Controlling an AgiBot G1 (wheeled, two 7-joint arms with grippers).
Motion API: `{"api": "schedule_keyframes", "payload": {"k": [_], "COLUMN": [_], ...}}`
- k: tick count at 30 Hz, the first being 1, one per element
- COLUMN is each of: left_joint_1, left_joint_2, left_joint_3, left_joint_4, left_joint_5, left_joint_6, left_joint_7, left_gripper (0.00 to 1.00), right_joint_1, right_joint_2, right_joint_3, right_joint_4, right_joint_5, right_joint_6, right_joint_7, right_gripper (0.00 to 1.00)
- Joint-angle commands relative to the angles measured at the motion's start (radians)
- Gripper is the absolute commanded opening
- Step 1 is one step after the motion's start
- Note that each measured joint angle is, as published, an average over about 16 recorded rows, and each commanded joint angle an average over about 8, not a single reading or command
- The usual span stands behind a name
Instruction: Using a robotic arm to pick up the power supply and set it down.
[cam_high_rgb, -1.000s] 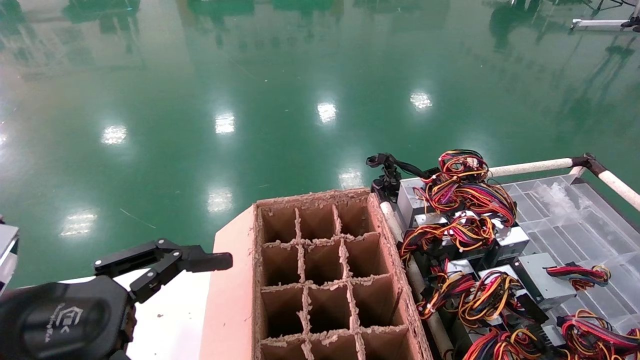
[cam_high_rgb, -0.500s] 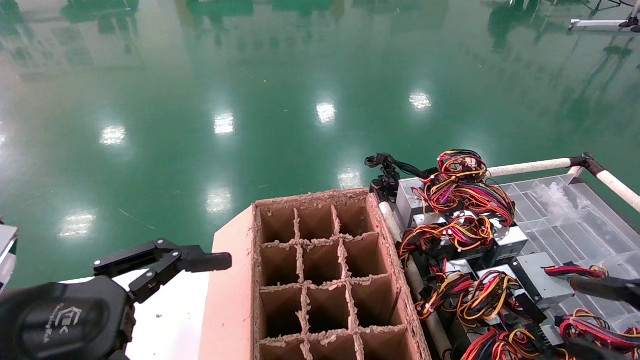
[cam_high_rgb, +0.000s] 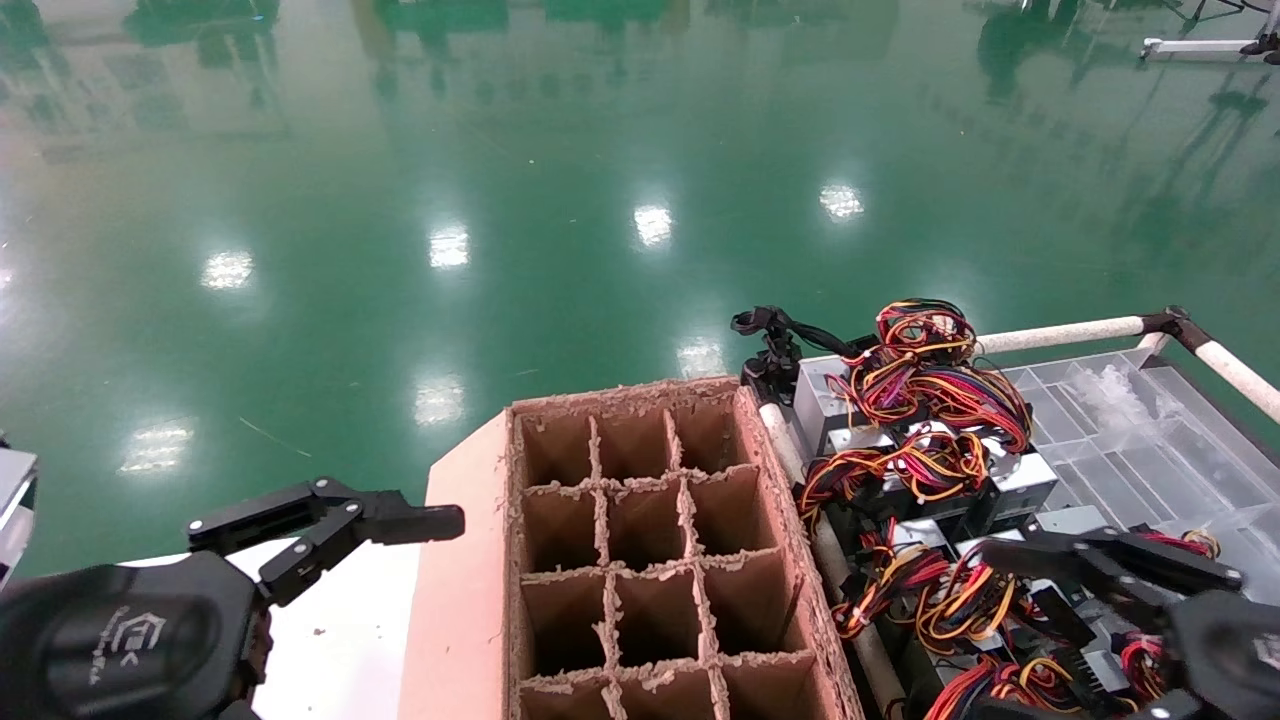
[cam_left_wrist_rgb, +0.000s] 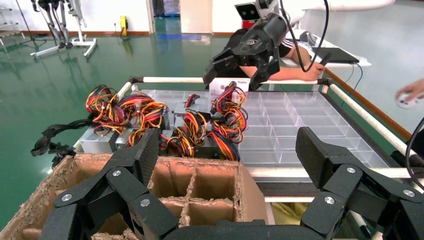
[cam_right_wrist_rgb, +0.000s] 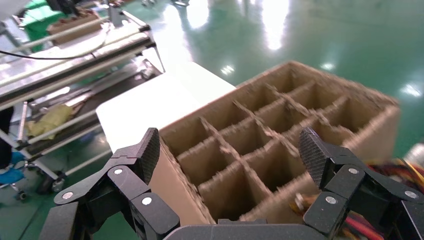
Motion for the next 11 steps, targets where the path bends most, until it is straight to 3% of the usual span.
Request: {"api": "schedule_keyframes", "payload": {"k": [1,11], "left_joint_1": [0.0,0.0], "left_joint_2": [0.0,0.0], "left_joint_3": [0.0,0.001], "left_joint_4": [0.0,0.0], "left_joint_5": [0.0,0.0], "left_joint_6": [0.0,0.0], "left_joint_7": [0.0,0.0], "left_gripper": [1.0,1.0], "right_joint_1": [-0.009,-0.047], "right_joint_2": [-0.018,-0.091], "right_joint_3": [0.033,0.167], "right_joint_4": [0.023,0.119], "right_joint_5": [-0.018,-0.091], "right_joint_6": [0.002,0.013], "right_joint_7": [0.014,0.073], "right_gripper": [1.0,1.0]}}
